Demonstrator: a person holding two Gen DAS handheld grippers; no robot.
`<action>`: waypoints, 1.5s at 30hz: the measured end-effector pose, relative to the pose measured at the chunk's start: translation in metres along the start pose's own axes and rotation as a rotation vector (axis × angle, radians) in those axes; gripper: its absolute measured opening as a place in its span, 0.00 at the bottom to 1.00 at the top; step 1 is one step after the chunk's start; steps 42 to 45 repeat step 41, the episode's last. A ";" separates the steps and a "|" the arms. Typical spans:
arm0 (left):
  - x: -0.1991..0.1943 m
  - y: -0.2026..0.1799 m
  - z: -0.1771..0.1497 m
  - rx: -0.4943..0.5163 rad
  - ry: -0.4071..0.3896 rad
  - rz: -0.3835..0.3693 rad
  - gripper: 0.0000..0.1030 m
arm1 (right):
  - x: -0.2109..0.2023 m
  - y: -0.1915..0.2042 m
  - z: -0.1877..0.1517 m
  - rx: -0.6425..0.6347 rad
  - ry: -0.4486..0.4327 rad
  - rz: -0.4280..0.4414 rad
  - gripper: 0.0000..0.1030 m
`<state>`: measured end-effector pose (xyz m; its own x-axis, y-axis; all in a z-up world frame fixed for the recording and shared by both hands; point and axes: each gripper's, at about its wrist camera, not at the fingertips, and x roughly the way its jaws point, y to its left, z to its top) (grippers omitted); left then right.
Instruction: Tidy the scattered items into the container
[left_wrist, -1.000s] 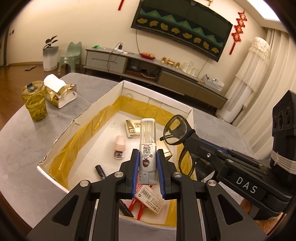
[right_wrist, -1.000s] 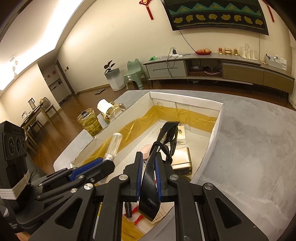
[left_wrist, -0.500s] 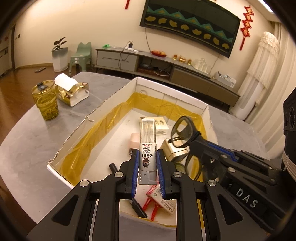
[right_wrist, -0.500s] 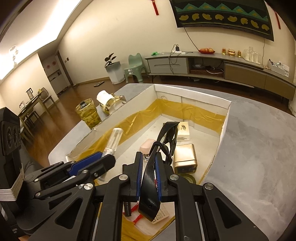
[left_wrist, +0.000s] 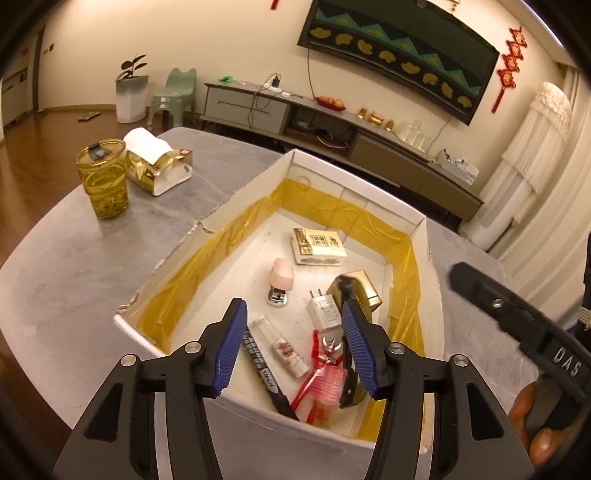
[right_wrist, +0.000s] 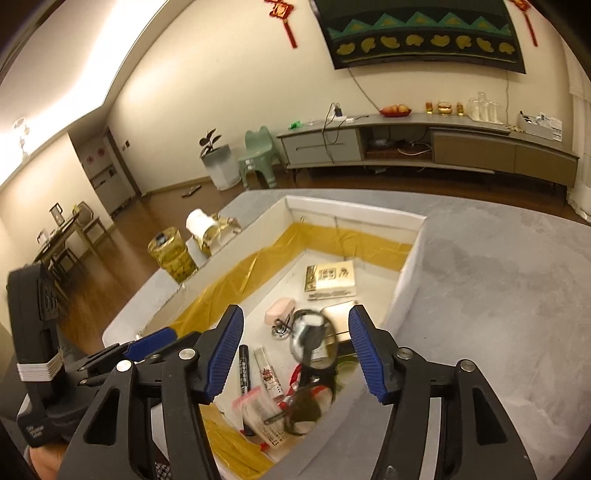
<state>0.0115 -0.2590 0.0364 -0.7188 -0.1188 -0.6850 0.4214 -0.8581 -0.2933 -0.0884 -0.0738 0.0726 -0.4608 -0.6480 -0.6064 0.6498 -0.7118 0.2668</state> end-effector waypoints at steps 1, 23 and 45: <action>-0.003 0.002 0.000 -0.003 -0.005 -0.001 0.55 | -0.005 -0.002 0.000 0.000 -0.006 -0.003 0.60; -0.039 -0.015 -0.026 0.064 -0.048 0.026 0.66 | -0.035 0.044 -0.126 -0.331 0.229 -0.011 0.72; -0.030 -0.028 -0.041 0.086 -0.013 -0.004 0.67 | -0.040 0.018 -0.109 -0.252 0.179 -0.056 0.73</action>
